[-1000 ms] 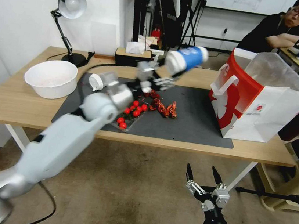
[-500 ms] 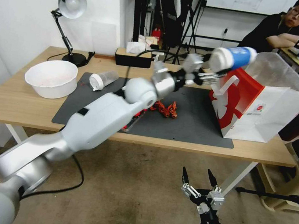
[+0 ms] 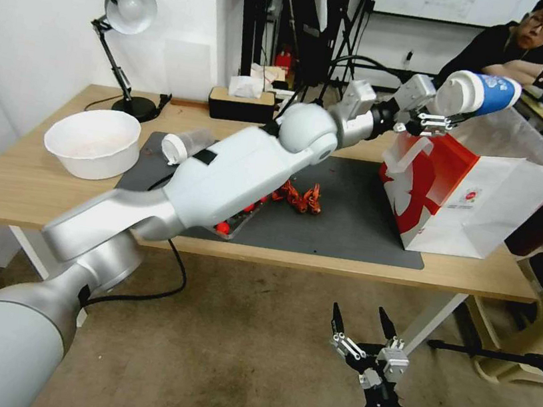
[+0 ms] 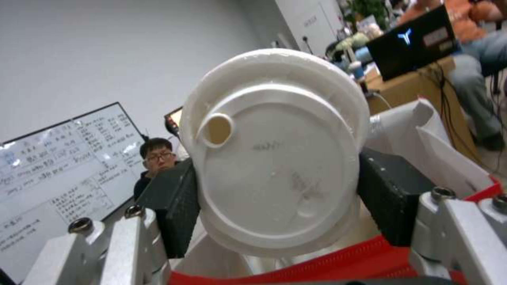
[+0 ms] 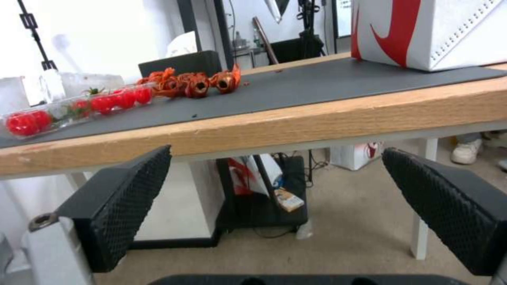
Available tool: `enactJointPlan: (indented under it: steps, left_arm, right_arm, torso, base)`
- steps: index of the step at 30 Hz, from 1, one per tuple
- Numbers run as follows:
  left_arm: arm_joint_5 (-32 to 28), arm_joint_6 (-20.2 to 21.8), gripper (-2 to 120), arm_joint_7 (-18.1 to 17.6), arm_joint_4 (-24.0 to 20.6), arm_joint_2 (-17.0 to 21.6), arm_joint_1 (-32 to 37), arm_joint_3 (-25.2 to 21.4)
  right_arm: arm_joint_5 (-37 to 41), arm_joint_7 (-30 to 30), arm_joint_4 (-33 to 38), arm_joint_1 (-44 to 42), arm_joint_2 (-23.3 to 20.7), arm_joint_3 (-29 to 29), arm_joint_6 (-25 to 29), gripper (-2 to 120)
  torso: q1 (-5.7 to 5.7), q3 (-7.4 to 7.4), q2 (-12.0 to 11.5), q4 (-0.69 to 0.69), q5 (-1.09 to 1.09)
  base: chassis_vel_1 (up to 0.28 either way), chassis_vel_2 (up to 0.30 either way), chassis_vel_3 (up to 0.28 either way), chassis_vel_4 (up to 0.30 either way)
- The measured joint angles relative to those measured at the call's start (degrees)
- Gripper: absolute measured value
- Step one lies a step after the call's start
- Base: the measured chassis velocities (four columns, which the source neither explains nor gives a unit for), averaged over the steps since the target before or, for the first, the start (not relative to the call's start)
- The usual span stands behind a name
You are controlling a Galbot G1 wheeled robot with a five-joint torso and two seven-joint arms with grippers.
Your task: Pick up the trash from the table and place it into the takeout bag.
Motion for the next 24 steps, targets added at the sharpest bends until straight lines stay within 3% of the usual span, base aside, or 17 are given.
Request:
enactJointPlan:
  steps: [3,13,24]
  left_arm:
    - [0.7,0.8,65,0.1,0.5,-0.8,-0.7,0.4]
    - [0.5,2.1,98,-0.2,0.7,-1.8,-1.3,0.8]
    - [-0.7,2.7,100,-2.2,-0.6,-1.0,-0.6,0.7]
  right_arm:
    - [0.1,0.0,-0.1,0.0,0.0,0.0,0.1,100]
    - [0.4,0.0,-0.6,0.0,-0.3,0.5,0.6,100]
    - [0.5,0.0,-1.2,-0.1,-0.6,0.4,1.4,100]
  torso:
    - [0.0,0.0,0.0,-0.01,0.0]
    - [-0.01,0.0,0.0,-0.01,0.0]
    - [-0.01,0.0,0.0,-0.01,0.0]
  base:
    - [0.0,0.0,0.0,0.0]
    - [0.0,0.0,0.0,0.0]
    - [0.0,0.0,0.0,0.0]
